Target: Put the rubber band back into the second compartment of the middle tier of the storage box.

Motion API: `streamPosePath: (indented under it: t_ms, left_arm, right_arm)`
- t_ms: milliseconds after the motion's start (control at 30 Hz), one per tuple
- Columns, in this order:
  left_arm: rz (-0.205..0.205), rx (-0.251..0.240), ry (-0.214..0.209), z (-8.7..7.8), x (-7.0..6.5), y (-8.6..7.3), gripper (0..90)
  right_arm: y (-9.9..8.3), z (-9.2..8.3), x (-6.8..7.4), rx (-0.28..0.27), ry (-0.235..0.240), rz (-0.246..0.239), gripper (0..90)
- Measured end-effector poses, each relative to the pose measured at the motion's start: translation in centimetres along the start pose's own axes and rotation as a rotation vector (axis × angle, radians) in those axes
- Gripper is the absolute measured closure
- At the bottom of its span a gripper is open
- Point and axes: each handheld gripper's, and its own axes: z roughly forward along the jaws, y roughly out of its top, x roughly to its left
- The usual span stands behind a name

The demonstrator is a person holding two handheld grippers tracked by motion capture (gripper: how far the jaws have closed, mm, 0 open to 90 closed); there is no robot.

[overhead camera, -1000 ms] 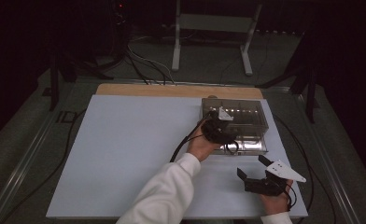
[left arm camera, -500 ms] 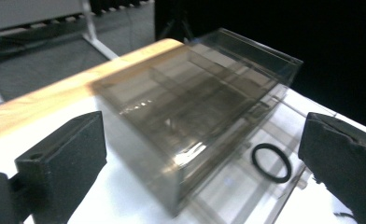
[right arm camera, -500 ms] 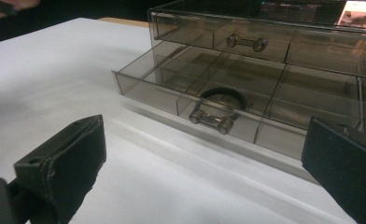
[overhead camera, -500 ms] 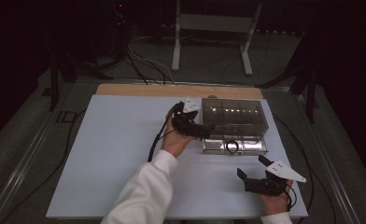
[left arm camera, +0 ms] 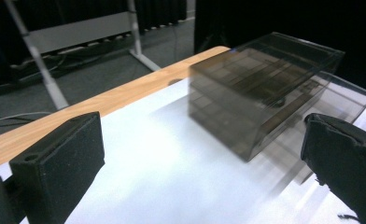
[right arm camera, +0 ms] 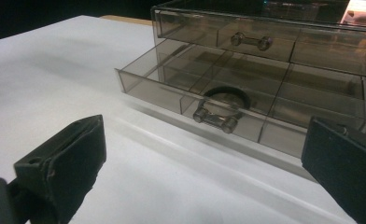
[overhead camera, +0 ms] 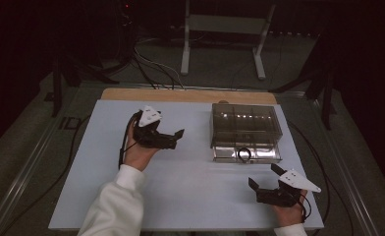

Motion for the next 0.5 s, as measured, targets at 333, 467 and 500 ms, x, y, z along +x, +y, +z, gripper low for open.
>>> streamPosePath:
  t_ms: [333, 467, 500]
  left_arm:
    - [-0.014, -0.028, 0.106, -4.9, 2.5, -2.8, 0.4]
    - [-0.003, -0.030, 0.155, -6.5, 3.0, -4.2, 0.4]
    - [-0.002, -0.031, 0.165, -6.9, 3.1, -4.6, 0.4]
  right_arm:
    - [0.0, 0.0, 0.1, 0.000, 0.001, 0.000, 0.5]
    - [0.0, 0.0, 0.1, -0.001, 0.003, 0.002, 0.5]
    - [0.0, 0.0, 0.1, -0.001, 0.004, 0.003, 0.5]
